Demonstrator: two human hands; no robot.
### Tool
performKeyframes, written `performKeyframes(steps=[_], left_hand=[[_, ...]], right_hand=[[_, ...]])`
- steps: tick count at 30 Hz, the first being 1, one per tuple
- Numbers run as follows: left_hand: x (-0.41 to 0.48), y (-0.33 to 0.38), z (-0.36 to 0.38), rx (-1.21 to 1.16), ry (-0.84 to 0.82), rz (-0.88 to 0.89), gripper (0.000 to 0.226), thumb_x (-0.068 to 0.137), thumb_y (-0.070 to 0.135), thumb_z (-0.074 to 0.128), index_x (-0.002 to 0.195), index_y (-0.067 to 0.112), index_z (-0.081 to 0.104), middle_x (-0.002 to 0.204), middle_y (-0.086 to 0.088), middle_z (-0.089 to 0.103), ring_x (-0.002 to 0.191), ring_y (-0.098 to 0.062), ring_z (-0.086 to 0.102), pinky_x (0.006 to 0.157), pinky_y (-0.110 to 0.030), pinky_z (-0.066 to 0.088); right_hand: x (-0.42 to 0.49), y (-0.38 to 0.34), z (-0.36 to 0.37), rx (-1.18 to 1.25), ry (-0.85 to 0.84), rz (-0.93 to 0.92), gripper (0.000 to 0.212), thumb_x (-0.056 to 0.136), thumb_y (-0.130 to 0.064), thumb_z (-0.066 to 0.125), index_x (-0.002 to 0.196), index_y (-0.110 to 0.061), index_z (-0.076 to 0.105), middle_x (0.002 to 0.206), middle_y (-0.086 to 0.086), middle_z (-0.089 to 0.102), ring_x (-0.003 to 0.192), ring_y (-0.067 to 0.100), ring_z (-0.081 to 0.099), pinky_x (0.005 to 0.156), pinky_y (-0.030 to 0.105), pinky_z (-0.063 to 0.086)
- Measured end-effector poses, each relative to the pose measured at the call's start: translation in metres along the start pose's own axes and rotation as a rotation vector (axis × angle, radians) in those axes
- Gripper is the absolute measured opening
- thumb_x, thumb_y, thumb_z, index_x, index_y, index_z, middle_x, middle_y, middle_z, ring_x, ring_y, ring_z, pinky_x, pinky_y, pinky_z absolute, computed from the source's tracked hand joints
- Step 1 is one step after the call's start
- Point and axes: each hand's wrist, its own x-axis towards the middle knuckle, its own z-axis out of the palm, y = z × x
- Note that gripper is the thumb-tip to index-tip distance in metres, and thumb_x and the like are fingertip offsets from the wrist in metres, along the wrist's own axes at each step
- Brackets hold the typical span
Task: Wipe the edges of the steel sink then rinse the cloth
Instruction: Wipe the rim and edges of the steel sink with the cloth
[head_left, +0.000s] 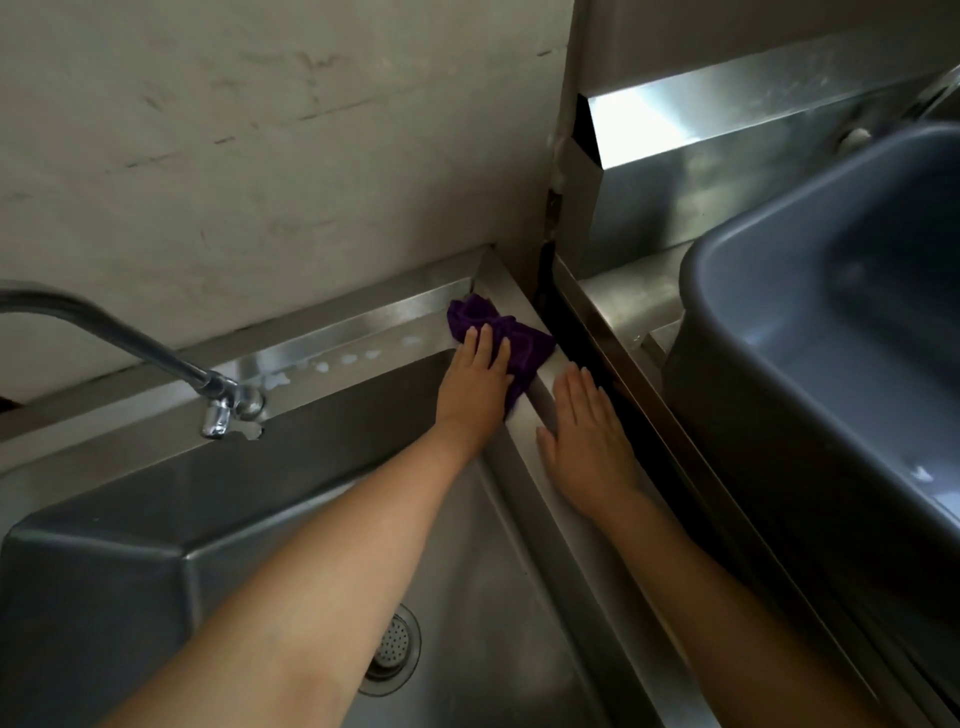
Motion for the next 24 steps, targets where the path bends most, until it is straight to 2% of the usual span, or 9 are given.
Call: performKeyframes(steps=[9,13,16,18,21,24], left_hand=[[0.030,-0.024,-0.003,-0.051,0.044,-0.038,0.052,0.100,0.031,0.029,0.147,0.012,0.019,0.157,-0.014,0.012,0.145,-0.031,0.007,0.117,-0.039,0.007],[0.039,-0.033,-0.001,-0.063,0.036,-0.046,0.051,0.100,0.029,0.030,0.147,0.011,0.019,0.157,-0.015,0.012,0.145,-0.030,0.006,0.117,-0.039,0.007],[0.041,-0.036,-0.003,-0.075,0.064,-0.029,0.050,0.100,0.027,0.033,0.146,0.010,0.023,0.156,-0.016,0.018,0.144,-0.030,0.012,0.118,-0.037,0.012],[0.039,-0.037,-0.005,-0.107,0.108,-0.018,0.048,0.098,0.024,0.038,0.144,0.011,0.030,0.153,-0.016,0.026,0.143,-0.029,0.020,0.116,-0.036,0.018],[0.037,-0.034,-0.011,-0.182,0.200,-0.045,0.043,0.093,0.018,0.049,0.135,0.010,0.046,0.145,-0.015,0.042,0.136,-0.029,0.035,0.109,-0.035,0.030],[0.036,-0.034,-0.019,-0.295,0.226,-0.086,0.034,0.088,0.013,0.052,0.122,0.008,0.058,0.130,-0.015,0.058,0.123,-0.029,0.051,0.097,-0.035,0.040]], right_hand=[[0.054,-0.014,0.000,0.052,0.012,0.002,0.061,0.097,-0.033,0.028,0.147,-0.008,0.003,0.158,0.013,0.004,0.146,0.022,-0.002,0.115,0.033,-0.004],[0.078,-0.020,-0.002,0.154,0.029,-0.040,0.057,0.098,-0.025,0.029,0.147,-0.010,0.006,0.158,0.011,0.005,0.146,0.021,0.000,0.118,0.034,0.000],[0.098,-0.025,-0.008,0.314,0.010,-0.046,0.058,0.097,-0.020,0.032,0.149,-0.014,0.005,0.159,0.008,0.004,0.146,0.020,0.000,0.120,0.037,0.007],[0.108,-0.025,-0.010,0.316,-0.004,-0.089,0.063,0.094,-0.018,0.041,0.149,-0.017,0.008,0.158,0.009,0.004,0.145,0.025,0.004,0.119,0.041,0.012],[0.120,-0.023,-0.011,0.225,-0.015,-0.150,0.068,0.087,-0.020,0.056,0.145,-0.015,0.023,0.155,0.014,0.015,0.141,0.031,0.017,0.116,0.041,0.021],[0.130,-0.024,-0.013,0.274,0.098,-0.166,0.046,0.078,-0.017,0.066,0.120,-0.008,0.050,0.133,0.017,0.045,0.124,0.033,0.038,0.102,0.039,0.032]])
